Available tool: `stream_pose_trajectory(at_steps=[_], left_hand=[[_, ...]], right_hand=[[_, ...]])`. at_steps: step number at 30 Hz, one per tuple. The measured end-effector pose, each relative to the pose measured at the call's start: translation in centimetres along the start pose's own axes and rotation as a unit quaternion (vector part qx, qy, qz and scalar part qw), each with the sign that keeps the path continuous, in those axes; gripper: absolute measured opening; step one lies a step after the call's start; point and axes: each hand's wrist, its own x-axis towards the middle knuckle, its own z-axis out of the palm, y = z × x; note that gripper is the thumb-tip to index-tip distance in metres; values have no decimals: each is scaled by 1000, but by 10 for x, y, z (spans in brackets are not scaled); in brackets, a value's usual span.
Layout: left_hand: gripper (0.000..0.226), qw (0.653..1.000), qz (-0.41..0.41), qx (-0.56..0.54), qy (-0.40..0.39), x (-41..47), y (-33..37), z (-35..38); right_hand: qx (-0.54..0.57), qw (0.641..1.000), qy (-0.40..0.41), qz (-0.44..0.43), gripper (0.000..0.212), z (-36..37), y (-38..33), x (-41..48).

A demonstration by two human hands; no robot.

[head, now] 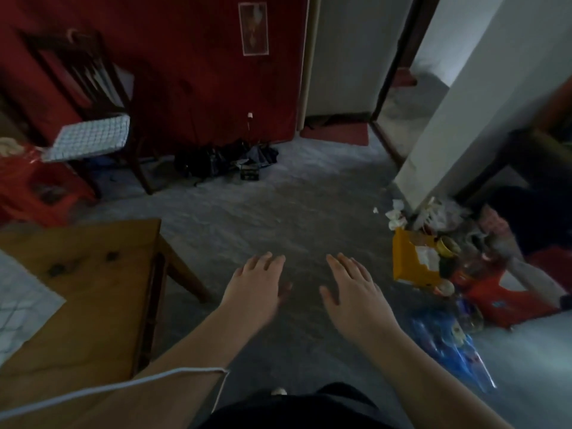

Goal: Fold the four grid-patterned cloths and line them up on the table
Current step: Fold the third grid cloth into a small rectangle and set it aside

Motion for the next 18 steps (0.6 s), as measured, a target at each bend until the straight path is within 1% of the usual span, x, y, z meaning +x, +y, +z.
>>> stream_pose_trajectory(at_steps=[6,10,14,18], left_hand=[[66,998,-68,13,-8,125,-17,-38],[63,992,-119,4,37,209,-38,-63],[64,979,-193,-15,60,270,-62,-97],[64,957,-272,-43,86,310,-97,-126]], right_hand=[[-1,998,-40,-46,71,-39,10,149],[-22,991,-44,-127,69,-55,4,270],[-61,969,-85,-222,69,-78,-23,374],[-78,946,-113,-295,69,-87,-71,461]])
